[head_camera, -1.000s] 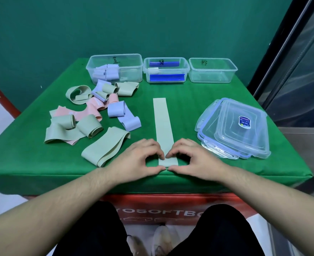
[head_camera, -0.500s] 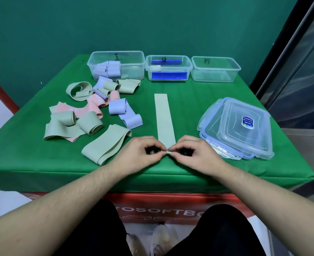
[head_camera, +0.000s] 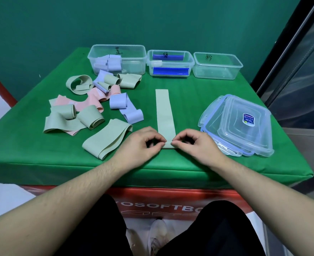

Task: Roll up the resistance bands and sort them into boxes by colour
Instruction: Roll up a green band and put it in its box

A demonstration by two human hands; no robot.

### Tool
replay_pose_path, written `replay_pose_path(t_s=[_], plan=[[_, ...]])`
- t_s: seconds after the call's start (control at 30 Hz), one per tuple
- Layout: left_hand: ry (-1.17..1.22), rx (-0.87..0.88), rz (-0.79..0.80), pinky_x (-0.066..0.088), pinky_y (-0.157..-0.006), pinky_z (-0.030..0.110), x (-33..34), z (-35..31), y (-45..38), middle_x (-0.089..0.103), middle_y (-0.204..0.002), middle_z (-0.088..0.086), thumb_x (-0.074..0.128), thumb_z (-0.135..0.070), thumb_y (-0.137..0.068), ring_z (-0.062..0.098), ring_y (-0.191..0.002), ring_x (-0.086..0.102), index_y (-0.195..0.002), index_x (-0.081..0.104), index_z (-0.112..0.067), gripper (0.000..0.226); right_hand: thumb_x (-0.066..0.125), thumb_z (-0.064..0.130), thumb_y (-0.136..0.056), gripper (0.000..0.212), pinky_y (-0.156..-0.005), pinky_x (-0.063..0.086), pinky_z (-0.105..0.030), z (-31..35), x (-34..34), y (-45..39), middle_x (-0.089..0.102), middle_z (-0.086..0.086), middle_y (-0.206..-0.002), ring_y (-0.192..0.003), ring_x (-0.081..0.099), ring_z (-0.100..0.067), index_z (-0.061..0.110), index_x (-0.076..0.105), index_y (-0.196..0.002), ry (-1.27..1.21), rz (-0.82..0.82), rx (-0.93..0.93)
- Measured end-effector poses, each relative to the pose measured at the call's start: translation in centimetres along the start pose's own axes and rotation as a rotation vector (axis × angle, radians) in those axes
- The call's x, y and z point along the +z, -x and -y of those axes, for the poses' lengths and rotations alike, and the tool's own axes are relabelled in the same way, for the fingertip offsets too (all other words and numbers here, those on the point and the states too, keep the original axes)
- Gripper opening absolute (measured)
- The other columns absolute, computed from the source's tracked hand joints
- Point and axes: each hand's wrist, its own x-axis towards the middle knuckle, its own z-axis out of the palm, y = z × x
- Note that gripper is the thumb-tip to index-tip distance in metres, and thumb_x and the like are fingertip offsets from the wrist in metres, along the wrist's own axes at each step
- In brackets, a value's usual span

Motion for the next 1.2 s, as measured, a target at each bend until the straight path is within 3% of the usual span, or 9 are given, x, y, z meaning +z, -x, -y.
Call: replay_pose_path(t_s=[0.1, 0.3, 0.47, 0.63, 0.77, 0.93, 1.07, 1.2], plan=[[-0.068, 0.033, -0.019, 0.044, -0.066, 0.02, 0.2, -0.2, 0.1, 0.06, -0.091, -0.008, 0.072, -0.016, -0.087, 0.014, -0.067, 0.056, -0.093, 0.074, -0.019, 0.007, 0.079, 0.021, -0.083, 0.006, -0.072, 0.046, -0.033, -0.1, 0.1, 0.1, 0.063, 0.004, -0.082, -0.076, 0.058, -0.022, 0.023, 0.074, -0.083, 0.057, -0.025, -0.054], [-0.169, 0.05, -0.03, 0.039, -0.063, 0.014, 0.4, 0.0, 0.2, 0.054, -0.093, -0.015, 0.07, -0.023, -0.09, 0.01, -0.067, 0.054, -0.095, 0.076, -0.019, 0.009, 0.076, 0.021, -0.086, 0.003, -0.072, 0.044, -0.022, -0.3, 0.4, 0.2, 0.061, 0.006, -0.086, -0.079, 0.057, -0.009, 0.024, 0.074, -0.088, 0.17, -0.026, -0.096], [-0.197, 0.065, -0.017, 0.04, -0.06, 0.014, 0.7, 0.2, 0.4, 0.054, -0.092, -0.015, 0.069, -0.039, -0.086, 0.004, -0.063, 0.051, -0.095, 0.077, -0.021, 0.022, 0.07, 0.03, -0.091, 0.01, -0.071, 0.047, -0.026, -0.7, 0.8, 0.6, 0.058, 0.012, -0.088, -0.079, 0.058, -0.006, 0.022, 0.076, -0.093, 0.28, -0.063, -0.157], [-0.224, 0.081, -0.019, 0.039, -0.06, 0.014, 0.8, 0.1, 0.5, 0.056, -0.09, -0.013, 0.074, -0.032, -0.084, 0.006, -0.062, 0.05, -0.095, 0.076, -0.017, 0.019, 0.071, 0.04, -0.086, 0.025, -0.067, 0.035, -0.009, -0.8, 1.0, 1.3, 0.052, 0.015, -0.094, -0.076, 0.052, 0.005, 0.02, 0.076, -0.1, 0.371, -0.073, -0.241], [-0.223, 0.075, -0.015, 0.041, -0.062, 0.016, 0.6, 0.0, 0.5, 0.056, -0.091, -0.015, 0.071, -0.03, -0.089, 0.006, -0.064, 0.052, -0.096, 0.076, -0.017, 0.016, 0.067, 0.035, -0.09, 0.024, -0.072, 0.037, -0.011, -0.8, 0.9, 1.2, 0.053, 0.011, -0.097, -0.083, 0.053, -0.001, 0.018, 0.076, -0.105, 0.38, -0.05, -0.28], [-0.203, 0.082, 0.002, 0.038, -0.066, 0.008, 0.5, 0.0, 0.5, 0.058, -0.089, -0.016, 0.069, -0.029, -0.09, 0.007, -0.071, 0.056, -0.097, 0.076, -0.016, 0.016, 0.064, 0.036, -0.092, 0.023, -0.073, 0.045, -0.019, -0.7, 0.8, 1.4, 0.06, 0.012, -0.095, -0.085, 0.059, -0.006, 0.022, 0.077, -0.107, 0.318, -0.025, -0.25], [-0.182, 0.077, 0.003, 0.046, -0.073, 0.018, 0.4, 0.0, 0.3, 0.065, -0.091, -0.01, 0.069, -0.025, -0.091, 0.009, -0.079, 0.061, -0.101, 0.075, -0.018, 0.013, 0.068, 0.029, -0.092, 0.019, -0.077, 0.045, -0.021, -0.6, 0.6, 1.0, 0.062, 0.013, -0.094, -0.088, 0.06, -0.007, 0.027, 0.071, -0.11, 0.242, -0.016, -0.2], [-0.201, 0.069, -0.006, 0.047, -0.074, 0.025, 0.6, 0.1, 0.2, 0.064, -0.091, -0.009, 0.067, -0.024, -0.092, 0.009, -0.08, 0.06, -0.1, 0.073, -0.021, 0.011, 0.07, 0.023, -0.091, 0.005, -0.073, 0.04, -0.018, -0.4, 0.5, 0.7, 0.061, 0.014, -0.087, -0.084, 0.057, -0.006, 0.025, 0.07, -0.095, 0.25, -0.018, -0.186]])
